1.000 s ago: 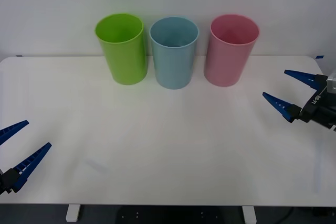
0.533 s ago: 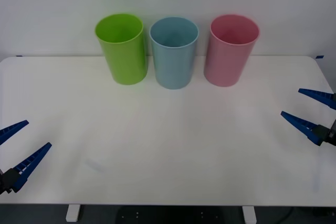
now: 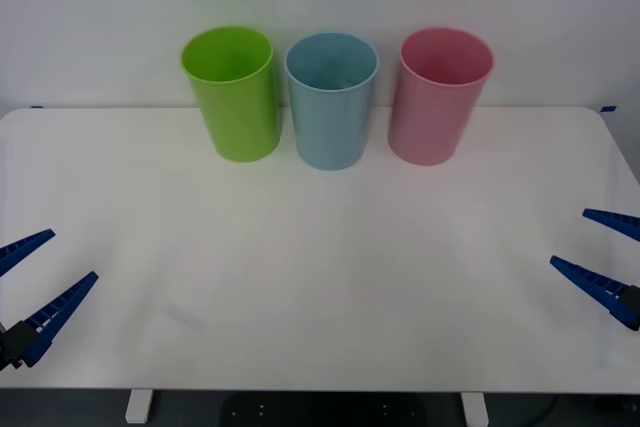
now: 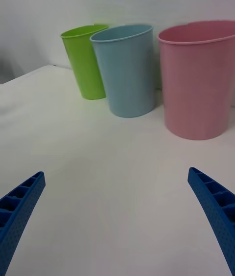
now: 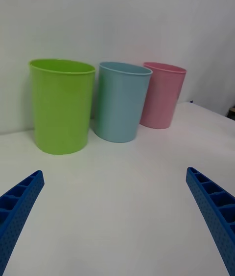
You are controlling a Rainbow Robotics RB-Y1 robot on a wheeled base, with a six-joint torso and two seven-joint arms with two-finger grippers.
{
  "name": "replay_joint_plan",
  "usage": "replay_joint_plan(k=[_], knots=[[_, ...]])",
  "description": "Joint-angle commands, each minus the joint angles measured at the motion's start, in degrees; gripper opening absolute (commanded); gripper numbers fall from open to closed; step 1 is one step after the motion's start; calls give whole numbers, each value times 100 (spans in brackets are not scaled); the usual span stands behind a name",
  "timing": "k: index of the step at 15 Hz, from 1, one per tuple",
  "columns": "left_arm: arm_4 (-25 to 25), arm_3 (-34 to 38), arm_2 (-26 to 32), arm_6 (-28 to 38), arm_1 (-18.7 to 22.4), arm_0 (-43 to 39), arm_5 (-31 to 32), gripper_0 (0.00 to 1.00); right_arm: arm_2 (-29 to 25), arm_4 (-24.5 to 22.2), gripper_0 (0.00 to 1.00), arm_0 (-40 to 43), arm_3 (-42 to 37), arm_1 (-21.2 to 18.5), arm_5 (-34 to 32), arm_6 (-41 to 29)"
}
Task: Grasp the object on the table and drop it into the matching bin: aluminum can to the light blue bin, PET bottle to the pink bin.
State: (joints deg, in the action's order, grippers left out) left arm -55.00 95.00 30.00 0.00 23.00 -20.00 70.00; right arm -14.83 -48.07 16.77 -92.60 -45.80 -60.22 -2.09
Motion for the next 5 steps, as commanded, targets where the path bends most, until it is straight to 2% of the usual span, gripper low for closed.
replay_joint_plan(k=[1, 5], knots=[[0, 0, 0, 0, 0, 0, 0, 100, -2, -27, 100, 98, -109, 10, -7, -19], [0, 0, 0, 0, 0, 0, 0, 100, -2, -36, 100, 125, -118, 10, -7, -28]])
